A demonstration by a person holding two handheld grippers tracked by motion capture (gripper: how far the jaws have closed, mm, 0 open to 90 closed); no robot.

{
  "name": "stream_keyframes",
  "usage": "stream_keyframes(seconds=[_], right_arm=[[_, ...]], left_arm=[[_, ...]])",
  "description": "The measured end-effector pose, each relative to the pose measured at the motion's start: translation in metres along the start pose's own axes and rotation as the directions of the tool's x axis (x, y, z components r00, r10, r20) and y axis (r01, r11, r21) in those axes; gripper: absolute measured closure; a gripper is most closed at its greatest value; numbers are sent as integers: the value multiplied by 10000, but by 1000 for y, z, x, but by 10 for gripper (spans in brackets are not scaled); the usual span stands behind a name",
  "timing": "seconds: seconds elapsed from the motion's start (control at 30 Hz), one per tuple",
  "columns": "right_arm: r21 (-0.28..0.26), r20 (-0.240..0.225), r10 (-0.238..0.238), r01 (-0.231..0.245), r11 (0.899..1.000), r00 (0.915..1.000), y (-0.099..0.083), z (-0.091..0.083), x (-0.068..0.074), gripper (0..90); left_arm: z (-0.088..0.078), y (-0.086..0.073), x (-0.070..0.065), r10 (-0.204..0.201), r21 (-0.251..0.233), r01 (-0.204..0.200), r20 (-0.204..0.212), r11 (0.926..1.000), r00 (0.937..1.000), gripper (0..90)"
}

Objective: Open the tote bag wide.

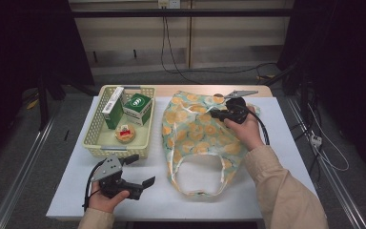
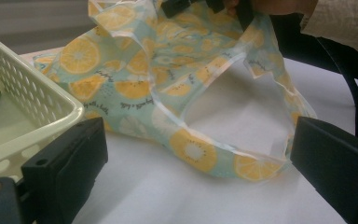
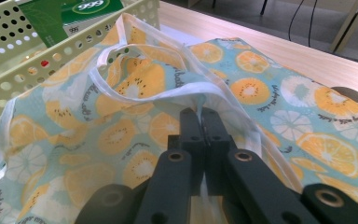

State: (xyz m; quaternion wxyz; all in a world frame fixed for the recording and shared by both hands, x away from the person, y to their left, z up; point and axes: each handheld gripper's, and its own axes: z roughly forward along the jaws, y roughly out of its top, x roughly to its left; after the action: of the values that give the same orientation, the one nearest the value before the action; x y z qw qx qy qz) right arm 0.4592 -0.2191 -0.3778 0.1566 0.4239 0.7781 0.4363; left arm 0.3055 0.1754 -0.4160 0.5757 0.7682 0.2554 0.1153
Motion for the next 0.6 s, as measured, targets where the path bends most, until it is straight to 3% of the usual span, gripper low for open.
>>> stream_keyframes(seconds=[0.1,0.3,0.4,0.47,0.53,0.6], right_arm=[[235,-117,-12,14,9997,9999,-8,6,3,896],[357,-329,444,-432,9984,9985,-34,19,3,846],[422,-185,558,-550,9976,9983,-40,23,3,706],[498,-284,437,-422,9979,9986,-39,24,5,698],[388,-227,579,-570,9976,9981,-35,23,8,588],[457,-276,454,-441,9980,9986,-30,22,12,558]], left_arm=[[-1,-1,0,16,6,-16,-2,10000,10000,37],[-1,-1,0,36,2,-36,-13,10000,10000,37],[0,-1,0,37,36,-37,1,10000,10000,37],[1,-1,0,39,85,-39,19,10000,10000,37],[1,-1,-1,24,65,-24,10,10000,10000,37],[2,-1,-1,19,67,-19,28,10000,10000,37]])
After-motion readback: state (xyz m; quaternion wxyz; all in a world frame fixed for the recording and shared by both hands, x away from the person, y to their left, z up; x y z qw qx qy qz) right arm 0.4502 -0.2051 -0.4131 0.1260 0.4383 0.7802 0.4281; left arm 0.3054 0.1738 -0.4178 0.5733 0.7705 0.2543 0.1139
